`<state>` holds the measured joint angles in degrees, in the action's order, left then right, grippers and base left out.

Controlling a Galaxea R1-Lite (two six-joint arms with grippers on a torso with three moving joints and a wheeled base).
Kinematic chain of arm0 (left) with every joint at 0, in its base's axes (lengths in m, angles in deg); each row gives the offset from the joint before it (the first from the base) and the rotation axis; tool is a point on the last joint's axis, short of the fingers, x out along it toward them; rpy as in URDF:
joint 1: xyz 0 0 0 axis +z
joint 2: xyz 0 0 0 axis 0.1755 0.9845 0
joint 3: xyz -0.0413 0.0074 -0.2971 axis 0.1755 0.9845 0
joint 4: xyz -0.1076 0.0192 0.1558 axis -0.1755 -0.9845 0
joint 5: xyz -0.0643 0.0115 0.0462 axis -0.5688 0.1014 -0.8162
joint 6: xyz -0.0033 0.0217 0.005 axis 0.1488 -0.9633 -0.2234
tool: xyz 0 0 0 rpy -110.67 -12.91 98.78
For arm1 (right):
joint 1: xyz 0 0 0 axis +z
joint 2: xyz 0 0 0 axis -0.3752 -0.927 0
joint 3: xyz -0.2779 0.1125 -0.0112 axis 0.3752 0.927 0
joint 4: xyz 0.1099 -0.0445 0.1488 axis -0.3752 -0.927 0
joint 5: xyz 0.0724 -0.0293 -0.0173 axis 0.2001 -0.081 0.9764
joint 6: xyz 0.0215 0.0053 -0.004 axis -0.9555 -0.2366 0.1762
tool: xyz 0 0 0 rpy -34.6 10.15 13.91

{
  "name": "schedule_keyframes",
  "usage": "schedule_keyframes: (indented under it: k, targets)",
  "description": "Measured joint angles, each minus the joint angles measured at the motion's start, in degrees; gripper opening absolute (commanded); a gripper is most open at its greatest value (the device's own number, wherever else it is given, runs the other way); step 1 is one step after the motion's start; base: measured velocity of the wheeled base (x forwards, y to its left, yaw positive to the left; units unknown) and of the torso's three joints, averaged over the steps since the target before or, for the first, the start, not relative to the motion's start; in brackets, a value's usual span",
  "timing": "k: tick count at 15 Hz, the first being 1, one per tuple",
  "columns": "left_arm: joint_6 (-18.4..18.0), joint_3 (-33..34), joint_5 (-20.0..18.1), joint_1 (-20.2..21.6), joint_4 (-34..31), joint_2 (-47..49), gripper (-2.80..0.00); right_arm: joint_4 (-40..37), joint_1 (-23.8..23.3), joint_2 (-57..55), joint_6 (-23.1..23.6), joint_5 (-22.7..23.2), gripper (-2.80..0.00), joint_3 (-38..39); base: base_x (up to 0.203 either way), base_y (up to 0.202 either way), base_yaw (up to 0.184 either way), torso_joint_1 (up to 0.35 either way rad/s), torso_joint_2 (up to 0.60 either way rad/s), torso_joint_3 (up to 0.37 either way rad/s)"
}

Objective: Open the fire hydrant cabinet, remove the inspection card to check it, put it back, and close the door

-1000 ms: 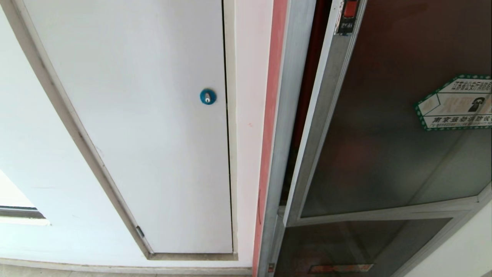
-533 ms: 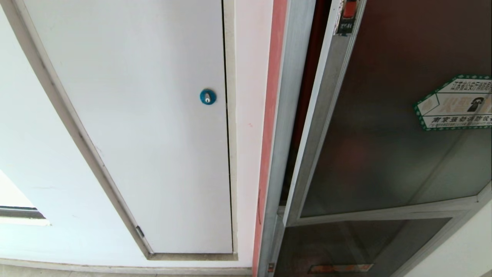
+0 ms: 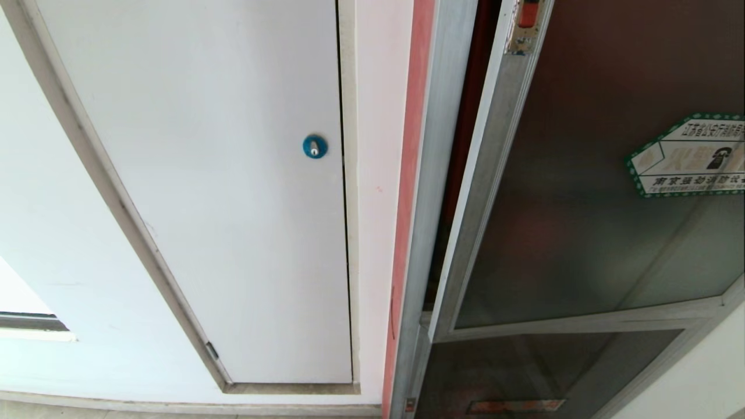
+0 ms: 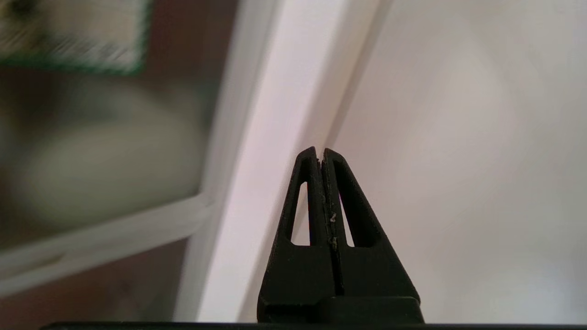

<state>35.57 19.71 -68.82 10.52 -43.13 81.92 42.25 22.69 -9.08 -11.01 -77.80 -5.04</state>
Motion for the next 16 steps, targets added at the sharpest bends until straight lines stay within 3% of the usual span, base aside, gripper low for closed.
schedule_keyframes:
  k: [2,6,7,11,16]
  targets:
    - [0.0,0.0,0.0,0.0,0.0,0.0,-2.80,-1.1,-0.1,3.3,-5.3,5.9,-2.80,7.4,0.000,0.000,0.000,0.000,0.00,0.000]
    - [0.0,0.0,0.0,0.0,0.0,0.0,-2.80,-1.2,-0.2,6.2,-27.5,26.4,-2.80,19.6,0.000,0.000,0.000,0.000,0.00,0.000]
    - [0.0,0.0,0.0,0.0,0.0,0.0,-2.80,-0.6,-0.2,6.5,-30.8,30.3,-2.80,22.0,0.000,0.000,0.000,0.000,0.00,0.000]
    - [0.0,0.0,0.0,0.0,0.0,0.0,-2.80,3.9,-0.2,6.9,-32.7,37.4,-2.80,29.7,0.000,0.000,0.000,0.000,0.00,0.000]
    - [0.0,0.0,0.0,0.0,0.0,0.0,-2.80,-0.3,-0.2,7.0,-31.4,39.6,-2.80,30.9,0.000,0.000,0.000,0.000,0.00,0.000]
